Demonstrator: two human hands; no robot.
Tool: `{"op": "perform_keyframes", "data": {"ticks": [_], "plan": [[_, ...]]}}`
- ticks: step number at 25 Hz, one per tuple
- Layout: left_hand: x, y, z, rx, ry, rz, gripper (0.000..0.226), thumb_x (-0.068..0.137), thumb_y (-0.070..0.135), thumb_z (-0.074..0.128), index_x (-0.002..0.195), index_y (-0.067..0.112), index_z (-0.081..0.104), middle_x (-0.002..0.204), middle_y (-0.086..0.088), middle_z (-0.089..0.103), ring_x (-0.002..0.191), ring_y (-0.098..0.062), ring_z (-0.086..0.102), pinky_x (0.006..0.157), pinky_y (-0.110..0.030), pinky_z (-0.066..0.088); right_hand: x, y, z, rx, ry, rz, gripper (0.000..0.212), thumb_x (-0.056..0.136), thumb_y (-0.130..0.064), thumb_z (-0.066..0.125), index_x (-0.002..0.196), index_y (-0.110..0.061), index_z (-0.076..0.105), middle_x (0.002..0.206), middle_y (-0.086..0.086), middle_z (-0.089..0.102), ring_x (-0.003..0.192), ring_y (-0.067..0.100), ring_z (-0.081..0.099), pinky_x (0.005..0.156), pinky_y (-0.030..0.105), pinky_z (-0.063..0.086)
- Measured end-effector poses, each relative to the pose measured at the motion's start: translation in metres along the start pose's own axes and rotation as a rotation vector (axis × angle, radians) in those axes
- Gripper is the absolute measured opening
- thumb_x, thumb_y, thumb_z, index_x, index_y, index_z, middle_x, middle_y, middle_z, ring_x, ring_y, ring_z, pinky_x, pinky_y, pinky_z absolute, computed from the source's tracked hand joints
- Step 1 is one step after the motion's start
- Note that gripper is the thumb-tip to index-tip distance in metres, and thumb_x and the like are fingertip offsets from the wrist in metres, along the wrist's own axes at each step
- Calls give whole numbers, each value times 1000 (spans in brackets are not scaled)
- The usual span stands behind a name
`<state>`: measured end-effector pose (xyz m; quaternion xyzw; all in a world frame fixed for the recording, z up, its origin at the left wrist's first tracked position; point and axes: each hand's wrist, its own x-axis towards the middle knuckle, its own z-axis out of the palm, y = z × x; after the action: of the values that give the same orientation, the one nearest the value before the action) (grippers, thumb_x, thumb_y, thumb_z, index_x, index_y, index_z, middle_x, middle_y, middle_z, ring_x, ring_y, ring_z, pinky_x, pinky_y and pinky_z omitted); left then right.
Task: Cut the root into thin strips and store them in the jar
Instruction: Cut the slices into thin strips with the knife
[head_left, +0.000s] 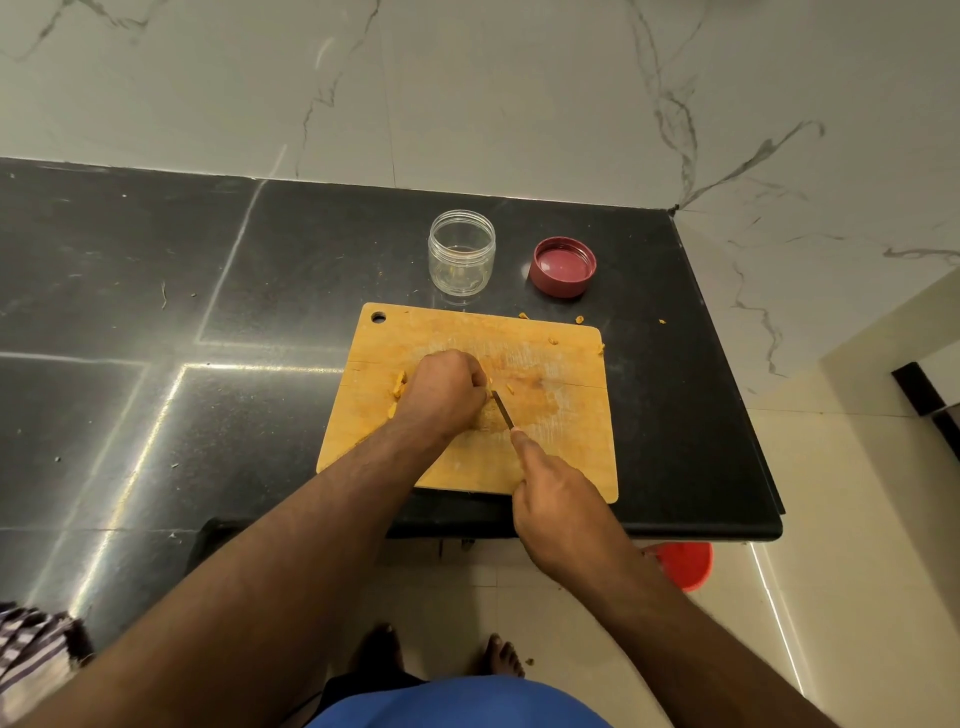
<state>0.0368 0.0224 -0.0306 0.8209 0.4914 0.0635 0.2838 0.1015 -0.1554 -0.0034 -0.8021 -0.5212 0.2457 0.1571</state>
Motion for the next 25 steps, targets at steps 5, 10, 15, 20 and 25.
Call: {"op": "perform_keyframes", "data": {"ticks": [5, 10, 15, 20, 25], "plan": [[-2, -1, 0, 7, -16, 1, 18, 93, 18, 68, 110, 20, 75, 109, 1, 71, 100, -16, 64, 89, -37, 58, -9, 4, -5, 18, 90, 0, 54, 104, -24, 35, 155, -28, 20, 119, -1, 55, 96, 12, 54, 83, 32, 50], [-4, -1, 1, 28, 19, -6, 20, 93, 18, 66, 112, 18, 74, 108, 0, 71, 97, -16, 65, 88, -37, 59, 6, -2, -4, 12, 71, -10, 54, 103, -21, 36, 155, -27, 22, 116, 0, 57, 96, 13, 53, 79, 29, 46], [-3, 0, -1, 43, 2, 10, 20, 93, 16, 61, 105, 19, 76, 100, 1, 73, 89, -16, 65, 81, -35, 60, 17, -8, 0, -23, 29, -12, 55, 102, -20, 34, 155, -24, 21, 117, 3, 56, 98, 17, 54, 83, 35, 50], [-1, -1, -1, 55, 1, 20, 18, 93, 18, 61, 101, 19, 77, 96, 2, 73, 86, -15, 65, 79, -33, 59, 18, -9, 1, -36, -9, -4, 58, 100, -15, 36, 156, -23, 19, 116, 6, 57, 98, 20, 55, 82, 36, 50], [-2, -3, -1, 45, -9, 3, 15, 92, 18, 65, 101, 20, 76, 97, 1, 72, 89, -16, 65, 82, -37, 60, -12, -1, 1, -4, 9, -3, 54, 103, -22, 35, 155, -26, 21, 113, 2, 57, 94, 16, 55, 80, 34, 49]]}}
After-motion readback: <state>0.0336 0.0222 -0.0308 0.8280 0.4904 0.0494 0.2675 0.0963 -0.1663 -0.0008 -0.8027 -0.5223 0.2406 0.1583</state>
